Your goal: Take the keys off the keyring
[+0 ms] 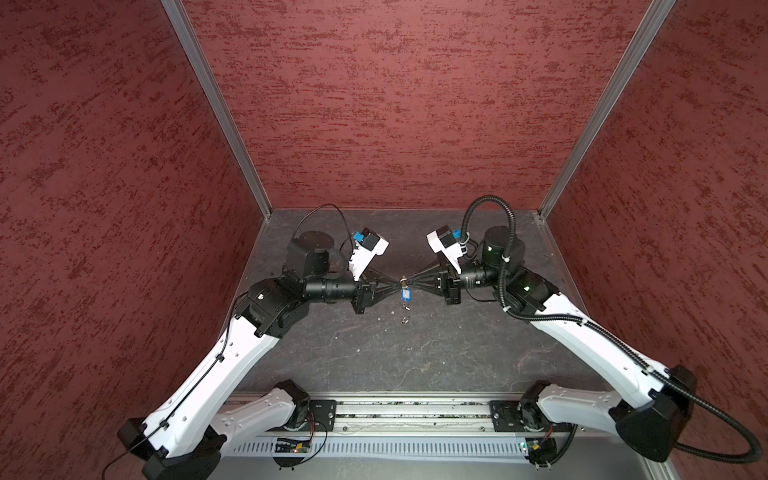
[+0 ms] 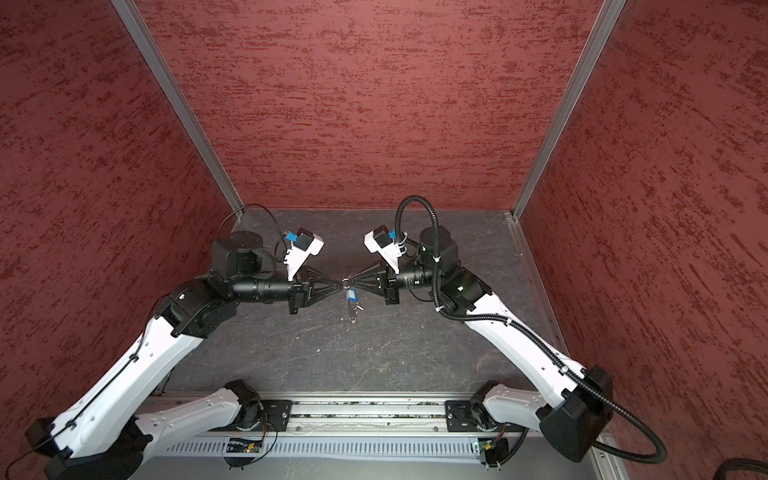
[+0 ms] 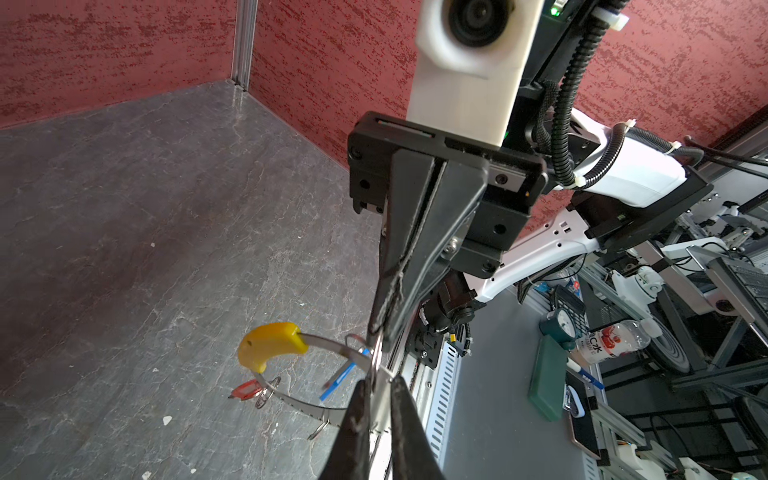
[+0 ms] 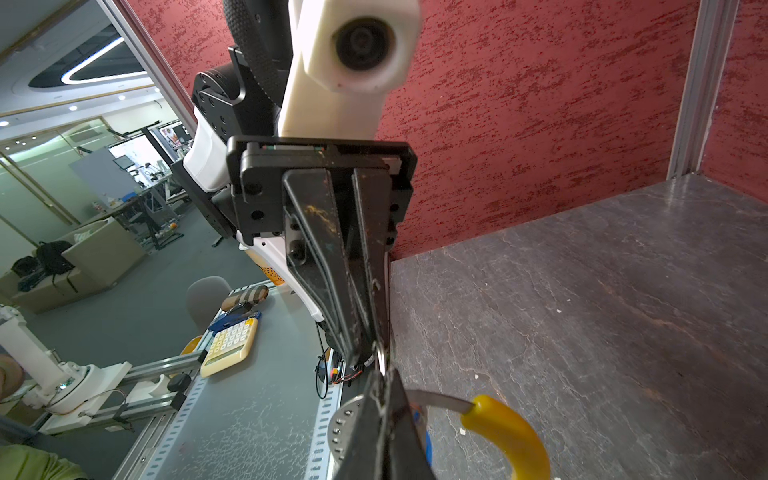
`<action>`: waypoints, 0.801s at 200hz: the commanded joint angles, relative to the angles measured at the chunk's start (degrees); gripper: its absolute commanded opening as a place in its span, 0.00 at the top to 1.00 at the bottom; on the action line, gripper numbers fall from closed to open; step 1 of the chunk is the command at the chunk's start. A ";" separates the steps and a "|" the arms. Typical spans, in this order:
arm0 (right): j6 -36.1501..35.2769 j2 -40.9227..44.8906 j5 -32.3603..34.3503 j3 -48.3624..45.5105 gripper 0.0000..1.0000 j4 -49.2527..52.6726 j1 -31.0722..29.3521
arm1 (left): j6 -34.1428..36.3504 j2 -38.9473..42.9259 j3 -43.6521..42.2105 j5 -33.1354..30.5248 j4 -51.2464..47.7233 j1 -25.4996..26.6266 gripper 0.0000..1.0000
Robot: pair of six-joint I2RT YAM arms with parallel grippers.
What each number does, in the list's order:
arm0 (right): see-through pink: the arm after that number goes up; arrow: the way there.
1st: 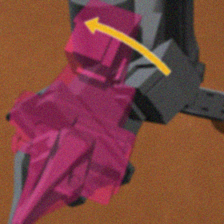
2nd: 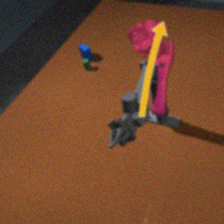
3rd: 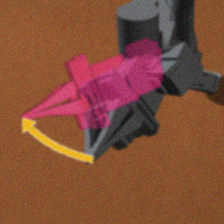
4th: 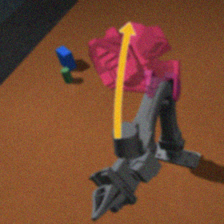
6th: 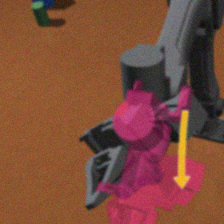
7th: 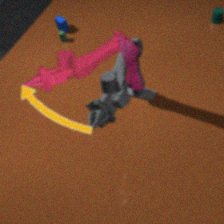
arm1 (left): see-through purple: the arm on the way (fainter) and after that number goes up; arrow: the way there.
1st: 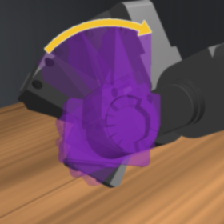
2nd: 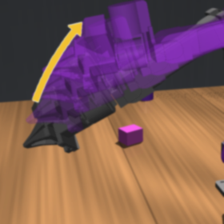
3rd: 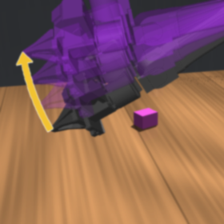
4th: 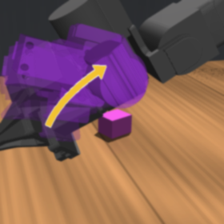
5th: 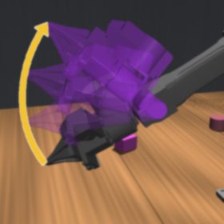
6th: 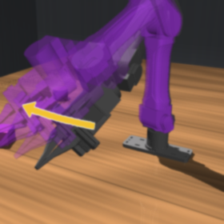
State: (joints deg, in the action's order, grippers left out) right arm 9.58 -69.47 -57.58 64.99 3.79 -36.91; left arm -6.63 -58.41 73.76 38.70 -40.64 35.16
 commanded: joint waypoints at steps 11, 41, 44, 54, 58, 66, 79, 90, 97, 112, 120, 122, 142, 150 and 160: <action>-0.48 0.66 -0.27 1.20 1.00 -1.81 -0.18 | 0.89 -0.39 1.04 2.00 4.05 1.37 0.76; -0.33 1.01 0.01 0.84 1.00 -2.04 -0.18 | 1.13 -0.90 1.15 1.93 4.05 1.73 0.80; -0.28 1.01 -0.03 0.86 1.00 -2.03 -0.12 | 1.17 -0.98 1.15 1.91 4.08 1.75 0.80; -0.20 1.09 -0.32 0.88 1.00 -2.20 -0.17 | 1.29 -1.16 1.21 1.91 4.07 1.80 0.82; -0.18 1.09 -0.50 0.86 1.00 -2.21 -0.18 | 1.27 -1.17 1.14 1.92 4.07 1.84 0.82; -0.18 1.14 -0.38 0.84 1.00 -2.30 -0.18 | 1.34 -1.18 1.20 1.67 4.03 1.85 0.85; -0.17 1.18 -0.43 0.85 1.00 -2.38 -0.18 | 1.53 -1.10 1.37 1.30 4.12 1.86 0.88; -0.05 1.10 -0.68 0.84 1.00 -2.43 -0.25 | 1.62 -1.09 1.39 1.12 4.22 1.89 0.88; 0.01 1.01 -0.69 0.84 1.00 -2.47 -0.27 | 1.62 -1.18 1.39 1.15 4.34 1.93 0.88; 0.08 1.01 -0.62 0.80 1.00 -2.50 -0.27 | 1.59 -1.27 1.43 0.82 4.46 1.93 0.87; 0.04 1.01 -0.45 0.67 1.00 -2.39 -0.27 | 1.65 -1.18 1.39 0.69 4.44 1.93 0.87; 0.01 1.09 -0.43 0.66 1.00 -2.39 -0.25 | 1.67 -1.11 1.37 0.61 4.45 1.93 0.87; -0.14 1.18 0.01 0.58 1.00 -2.21 -0.27 | 2.05 -0.83 1.47 0.08 3.90 1.92 0.90; -0.13 1.19 0.10 0.64 1.00 -2.21 -0.27 | 2.28 -0.67 1.56 -0.10 3.70 1.91 0.91; -0.02 1.10 0.10 0.58 1.00 -2.30 -0.29 | 2.33 -0.66 1.62 -0.14 3.34 1.93 0.91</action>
State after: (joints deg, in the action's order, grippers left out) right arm 10.04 -69.41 -57.89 64.99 3.66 -36.97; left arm -5.52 -59.59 73.76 38.39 -38.33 36.40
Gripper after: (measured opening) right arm 0.041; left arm 0.092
